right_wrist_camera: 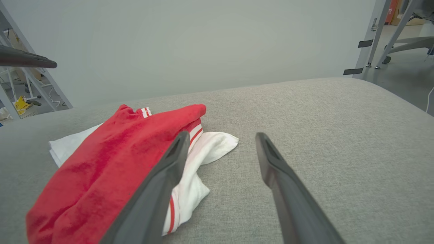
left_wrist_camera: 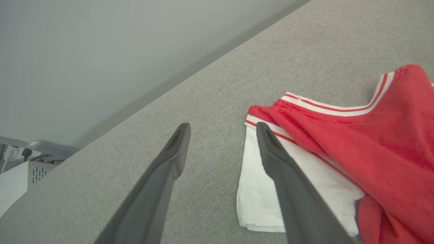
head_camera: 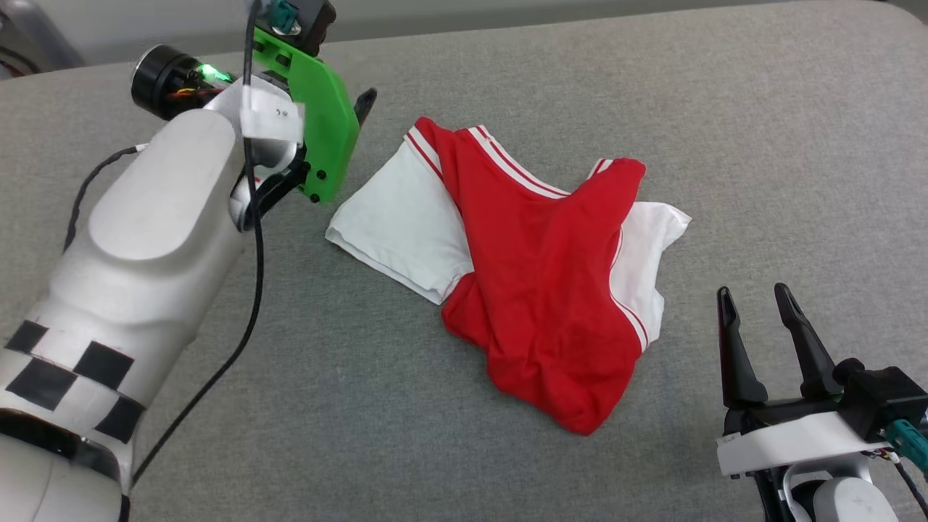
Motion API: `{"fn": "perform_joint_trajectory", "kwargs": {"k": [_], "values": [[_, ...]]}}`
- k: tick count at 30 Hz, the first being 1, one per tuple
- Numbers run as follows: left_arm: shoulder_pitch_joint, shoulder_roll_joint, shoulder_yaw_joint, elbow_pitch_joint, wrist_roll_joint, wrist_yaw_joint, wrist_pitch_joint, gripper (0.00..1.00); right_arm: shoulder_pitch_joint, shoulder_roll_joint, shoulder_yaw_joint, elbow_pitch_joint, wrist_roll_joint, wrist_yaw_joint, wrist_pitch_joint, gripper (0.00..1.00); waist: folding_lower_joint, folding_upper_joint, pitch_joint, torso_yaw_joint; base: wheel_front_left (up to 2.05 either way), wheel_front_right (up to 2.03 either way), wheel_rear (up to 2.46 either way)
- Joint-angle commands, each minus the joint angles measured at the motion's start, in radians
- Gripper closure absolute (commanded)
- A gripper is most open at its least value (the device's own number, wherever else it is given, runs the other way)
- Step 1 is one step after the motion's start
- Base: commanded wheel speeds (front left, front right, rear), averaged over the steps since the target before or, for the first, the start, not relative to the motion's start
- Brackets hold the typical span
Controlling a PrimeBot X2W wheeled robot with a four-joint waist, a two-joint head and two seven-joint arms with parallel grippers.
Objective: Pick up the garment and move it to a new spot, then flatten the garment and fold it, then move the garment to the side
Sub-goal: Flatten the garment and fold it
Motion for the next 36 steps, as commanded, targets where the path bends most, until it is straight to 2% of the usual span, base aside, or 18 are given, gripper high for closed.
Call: {"fn": "perform_joint_trajectory", "kwargs": {"k": [1, 4, 9, 19, 21, 25, 30, 36], "values": [[-0.030, 0.026, -0.034, 0.003, -0.046, -0.003, 0.052, 0.00, -0.023, -0.001, 0.002, -0.005, 0.006, -0.001, -0.005, 0.00, -0.0001, 0.0000, 0.045, -0.041, 0.00, 0.00, 0.00], [-0.057, 0.064, -0.124, 0.000, -0.153, -0.003, 0.180, 0.00, -0.035, -0.001, 0.002, -0.006, 0.011, -0.001, -0.005, 0.00, -0.0001, 0.0000, 0.066, -0.055, 0.00, 0.00, 0.00], [-0.075, 0.111, -0.251, -0.009, -0.258, -0.003, 0.313, 0.00, -0.054, -0.001, 0.002, -0.008, 0.017, -0.001, -0.005, 0.00, -0.0001, 0.0000, 0.100, -0.071, 0.00, 0.00, 0.00], [-0.041, 0.159, -0.465, -0.002, -0.335, -0.003, 0.388, 0.00, -0.079, -0.001, 0.004, -0.009, 0.021, -0.001, -0.005, 0.00, -0.0001, 0.0000, 0.135, -0.077, 0.00, 0.00, 0.00], [-0.037, 0.160, -0.486, -0.012, -0.334, -0.003, 0.383, 1.00, -0.081, -0.001, 0.001, -0.009, 0.020, -0.001, -0.005, 0.00, -0.0001, 0.0000, 0.135, -0.074, 0.00, 0.00, 0.00], [-0.043, 0.162, -0.503, -0.050, -0.329, -0.003, 0.300, 1.00, -0.076, -0.001, -0.003, -0.004, 0.014, -0.001, -0.005, 0.00, -0.0001, 0.0000, 0.113, -0.056, 0.00, 0.00, 0.00], [-0.052, 0.174, -0.510, -0.111, -0.315, -0.003, 0.137, 1.00, -0.049, -0.001, -0.014, 0.005, 0.001, -0.001, -0.005, 0.00, -0.0001, 0.0000, 0.059, -0.010, 0.00, 0.00, 0.00], [-0.048, 0.255, -0.501, -0.183, -0.370, -0.003, 0.027, 1.00, -0.017, -0.001, -0.020, 0.009, -0.009, -0.001, -0.005, 0.00, -0.0001, 0.0000, -0.003, 0.050, 0.00, 0.00, 0.00]]}}
